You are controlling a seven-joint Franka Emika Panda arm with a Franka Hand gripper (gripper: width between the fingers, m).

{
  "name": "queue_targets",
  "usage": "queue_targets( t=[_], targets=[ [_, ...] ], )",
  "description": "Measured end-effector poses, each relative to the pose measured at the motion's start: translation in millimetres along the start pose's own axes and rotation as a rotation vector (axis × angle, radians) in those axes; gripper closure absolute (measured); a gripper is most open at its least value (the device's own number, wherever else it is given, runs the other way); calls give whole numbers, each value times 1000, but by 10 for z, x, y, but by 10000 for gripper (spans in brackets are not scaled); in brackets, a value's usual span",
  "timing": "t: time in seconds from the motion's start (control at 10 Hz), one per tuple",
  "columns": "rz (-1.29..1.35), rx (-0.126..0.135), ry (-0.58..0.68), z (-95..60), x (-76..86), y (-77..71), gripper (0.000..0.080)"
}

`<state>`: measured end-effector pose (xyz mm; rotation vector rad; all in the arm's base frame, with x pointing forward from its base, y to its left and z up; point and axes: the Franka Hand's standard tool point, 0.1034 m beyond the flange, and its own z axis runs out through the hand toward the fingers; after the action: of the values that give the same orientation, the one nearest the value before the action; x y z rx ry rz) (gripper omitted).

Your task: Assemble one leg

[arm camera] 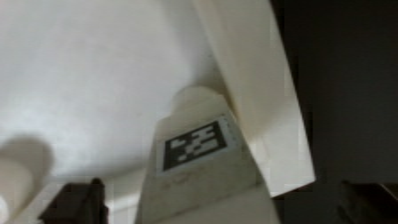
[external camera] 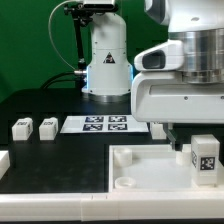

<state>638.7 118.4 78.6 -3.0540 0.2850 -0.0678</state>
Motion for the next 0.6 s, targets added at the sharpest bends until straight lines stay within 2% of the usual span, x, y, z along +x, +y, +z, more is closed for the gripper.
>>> queue_targets(
  t=[0.2,0.3,0.4,0.6],
  targets=[
    [58,8,-4,7,-9,-4,159],
    [118,13,-6,9,-13,-13,349],
    [270,19,-11,13,-20,-16,500],
    [438,20,-16,23,-26,9,501]
  ],
)
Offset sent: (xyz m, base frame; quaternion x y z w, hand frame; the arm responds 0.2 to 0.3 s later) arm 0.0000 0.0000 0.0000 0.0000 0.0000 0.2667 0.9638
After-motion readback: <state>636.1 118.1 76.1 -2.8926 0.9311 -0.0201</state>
